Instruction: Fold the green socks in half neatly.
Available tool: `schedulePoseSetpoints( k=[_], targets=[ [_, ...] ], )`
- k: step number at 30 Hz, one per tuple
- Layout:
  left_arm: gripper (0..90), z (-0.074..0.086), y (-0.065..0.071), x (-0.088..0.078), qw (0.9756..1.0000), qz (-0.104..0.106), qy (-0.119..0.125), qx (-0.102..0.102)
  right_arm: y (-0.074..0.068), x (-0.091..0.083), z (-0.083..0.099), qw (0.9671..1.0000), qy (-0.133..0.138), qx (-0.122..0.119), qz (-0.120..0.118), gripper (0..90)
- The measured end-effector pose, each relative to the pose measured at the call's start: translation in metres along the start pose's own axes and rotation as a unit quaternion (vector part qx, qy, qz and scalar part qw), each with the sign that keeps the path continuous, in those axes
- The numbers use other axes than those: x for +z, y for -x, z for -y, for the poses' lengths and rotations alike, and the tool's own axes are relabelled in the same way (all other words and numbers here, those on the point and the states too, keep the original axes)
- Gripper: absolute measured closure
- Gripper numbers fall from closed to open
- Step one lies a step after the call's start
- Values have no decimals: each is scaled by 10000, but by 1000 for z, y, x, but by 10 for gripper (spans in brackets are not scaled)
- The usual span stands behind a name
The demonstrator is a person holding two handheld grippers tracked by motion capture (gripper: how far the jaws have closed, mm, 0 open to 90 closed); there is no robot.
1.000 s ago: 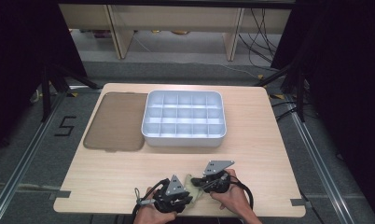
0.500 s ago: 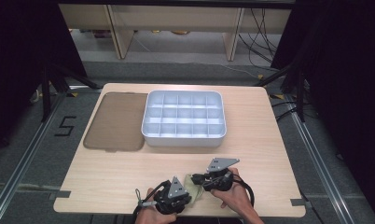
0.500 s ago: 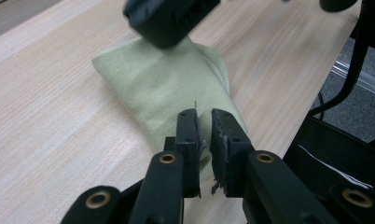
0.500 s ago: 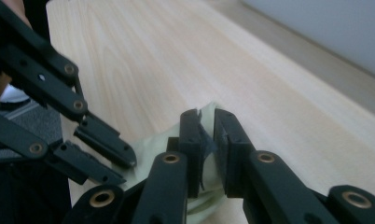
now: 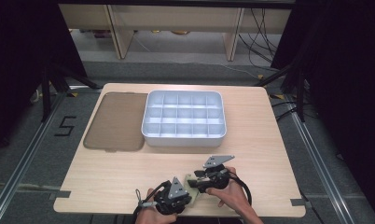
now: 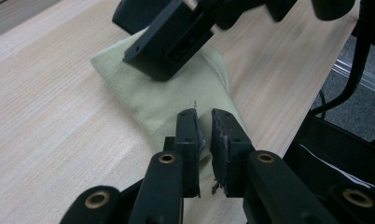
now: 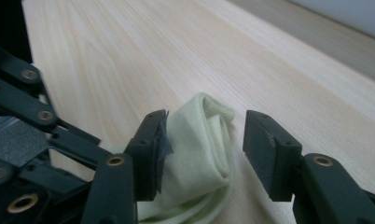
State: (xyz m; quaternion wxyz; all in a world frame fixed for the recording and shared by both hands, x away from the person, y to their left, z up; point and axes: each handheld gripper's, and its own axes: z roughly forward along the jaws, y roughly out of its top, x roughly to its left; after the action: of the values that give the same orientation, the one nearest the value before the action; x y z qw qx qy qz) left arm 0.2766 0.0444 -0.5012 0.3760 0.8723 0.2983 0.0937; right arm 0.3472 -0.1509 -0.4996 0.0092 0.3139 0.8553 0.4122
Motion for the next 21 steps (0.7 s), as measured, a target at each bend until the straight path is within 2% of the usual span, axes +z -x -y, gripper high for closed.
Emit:
schedulePoseSetpoints(
  k=[5, 10, 14, 18, 21],
  targets=[
    [799, 0, 1, 0, 10000, 39, 14, -20, 2, 7, 2, 9998, -185, 70, 33, 506],
    [795, 1, 1, 0, 10000, 36, 21, -26, 3, 9, 4, 9997, -195, 170, -2, 511],
    [792, 1, 0, -1, 10000, 64, -20, 52, 3, 11, 5, 9993, -250, 259, -61, 528],
    [779, 1, -1, -1, 10000, 52, -9, 55, 4, 11, 5, 9989, -250, 337, -207, 597],
    [745, 1, 0, -1, 9999, 157, 32, -35, 4, 12, 6, 9980, -241, 465, -364, 638]
  ],
)
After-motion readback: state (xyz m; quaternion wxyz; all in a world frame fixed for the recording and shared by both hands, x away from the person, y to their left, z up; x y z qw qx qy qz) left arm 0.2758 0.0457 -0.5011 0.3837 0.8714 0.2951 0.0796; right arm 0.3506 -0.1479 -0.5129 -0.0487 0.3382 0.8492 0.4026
